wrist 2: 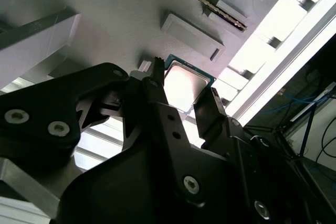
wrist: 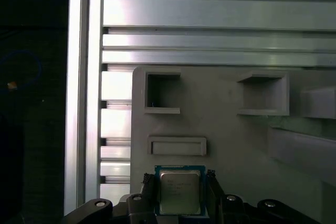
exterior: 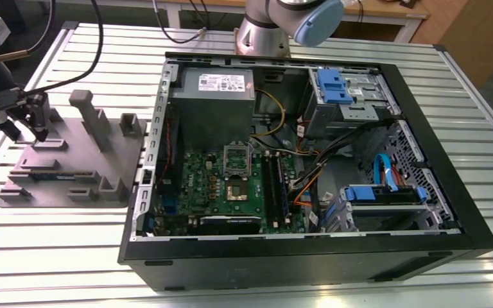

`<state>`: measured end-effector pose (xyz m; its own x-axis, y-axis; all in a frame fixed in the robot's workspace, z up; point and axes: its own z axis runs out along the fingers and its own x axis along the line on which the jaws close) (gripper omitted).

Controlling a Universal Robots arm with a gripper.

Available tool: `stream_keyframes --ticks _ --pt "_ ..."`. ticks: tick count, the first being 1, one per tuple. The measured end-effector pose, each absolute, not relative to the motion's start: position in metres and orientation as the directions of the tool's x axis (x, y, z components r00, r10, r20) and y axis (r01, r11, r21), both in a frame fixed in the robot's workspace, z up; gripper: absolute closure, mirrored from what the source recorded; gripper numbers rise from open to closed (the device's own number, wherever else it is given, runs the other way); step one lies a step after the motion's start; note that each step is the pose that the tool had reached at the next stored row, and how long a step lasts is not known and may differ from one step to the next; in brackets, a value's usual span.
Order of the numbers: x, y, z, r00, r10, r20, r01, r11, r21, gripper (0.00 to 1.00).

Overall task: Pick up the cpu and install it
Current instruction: 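Pick up the cpu and move it towards the insertion slot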

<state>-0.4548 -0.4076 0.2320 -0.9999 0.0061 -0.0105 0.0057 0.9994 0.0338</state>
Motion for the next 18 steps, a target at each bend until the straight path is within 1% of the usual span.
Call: stream_keyframes --ticks 18 --pt "-0.4548 -0.4076 0.2371 -1.000 0.006 -0.011 0.006 0.999 0.034 0.53"
